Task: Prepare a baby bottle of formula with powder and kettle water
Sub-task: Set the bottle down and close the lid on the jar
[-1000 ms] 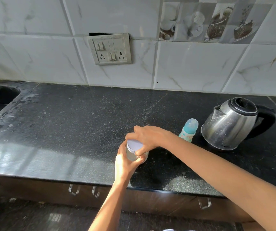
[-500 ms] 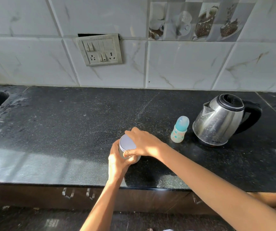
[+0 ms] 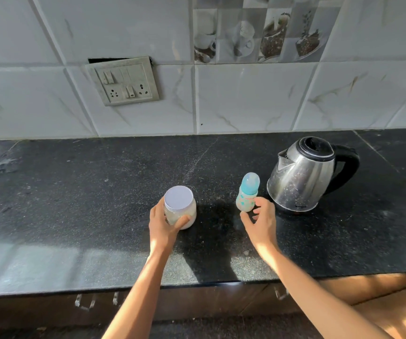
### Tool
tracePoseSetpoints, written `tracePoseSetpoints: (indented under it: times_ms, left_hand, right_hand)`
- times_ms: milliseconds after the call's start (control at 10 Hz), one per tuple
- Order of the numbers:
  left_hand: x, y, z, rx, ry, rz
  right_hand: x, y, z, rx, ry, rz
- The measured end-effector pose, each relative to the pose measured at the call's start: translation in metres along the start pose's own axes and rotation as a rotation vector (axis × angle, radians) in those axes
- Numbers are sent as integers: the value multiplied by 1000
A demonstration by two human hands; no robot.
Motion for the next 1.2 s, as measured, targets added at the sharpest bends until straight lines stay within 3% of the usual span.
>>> tracePoseSetpoints:
  times_ms: [300, 1200]
  left_hand:
    - [35, 23, 22, -58, -43, 18]
    - [41, 46, 26, 147, -27, 40]
  right_hand:
    - [48, 51, 14, 80, -271, 107]
    - [66, 37, 24, 37, -332, 182]
Point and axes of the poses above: each hand's wrist, its own x-axis towards the middle knuckle, its own z-axis out of the palm, y = z × x, the point moved 6 cm from there along x, towards the middle knuckle, and after that the axes turned 14 degrees about -z, right-handed, at the moved point
